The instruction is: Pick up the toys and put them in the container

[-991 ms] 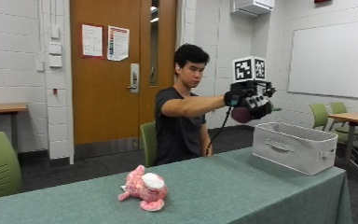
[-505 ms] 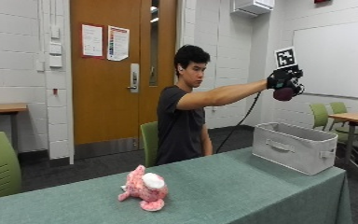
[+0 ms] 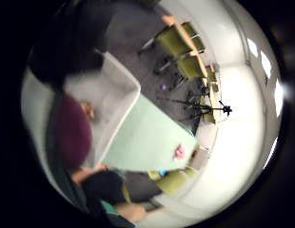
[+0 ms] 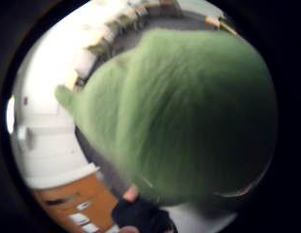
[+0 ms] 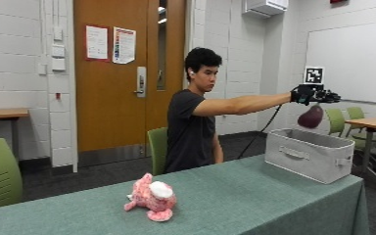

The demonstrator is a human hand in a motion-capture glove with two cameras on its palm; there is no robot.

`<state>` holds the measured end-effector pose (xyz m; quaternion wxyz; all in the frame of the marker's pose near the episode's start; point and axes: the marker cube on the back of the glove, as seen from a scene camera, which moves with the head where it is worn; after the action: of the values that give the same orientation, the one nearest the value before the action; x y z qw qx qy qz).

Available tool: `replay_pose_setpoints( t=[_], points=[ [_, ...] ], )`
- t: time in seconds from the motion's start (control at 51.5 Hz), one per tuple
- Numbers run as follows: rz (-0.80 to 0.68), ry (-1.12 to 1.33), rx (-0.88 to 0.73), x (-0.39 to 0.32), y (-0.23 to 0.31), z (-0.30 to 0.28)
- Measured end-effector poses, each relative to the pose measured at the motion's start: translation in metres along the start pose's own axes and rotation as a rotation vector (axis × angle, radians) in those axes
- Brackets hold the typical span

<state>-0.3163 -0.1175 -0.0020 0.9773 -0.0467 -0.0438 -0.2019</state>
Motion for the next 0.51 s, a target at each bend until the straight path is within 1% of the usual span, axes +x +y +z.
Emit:
replay_pose_setpoints(
  t=[0.136,0.194,0.233,0.272,0.33,0.389,0.428,0.466,0.505],
  points=[
    [0.058,0.049,-0.004,0.024,0.002,0.005],
    [0.001,0.087,0.006,0.041,0.009,0.0],
    [-0.045,0.016,0.017,0.041,0.015,-0.006],
    [-0.033,-0.011,0.028,0.044,0.02,-0.011],
    [-0.014,0.086,0.036,0.066,0.028,-0.012],
    [-0.057,0.038,0.04,0.074,0.039,-0.018],
    [-0.022,-0.006,0.043,0.078,0.045,-0.023],
    [0.069,0.009,0.043,0.092,0.051,-0.026],
    [0.097,0.044,0.039,0.108,0.062,-0.029]
  ],
)
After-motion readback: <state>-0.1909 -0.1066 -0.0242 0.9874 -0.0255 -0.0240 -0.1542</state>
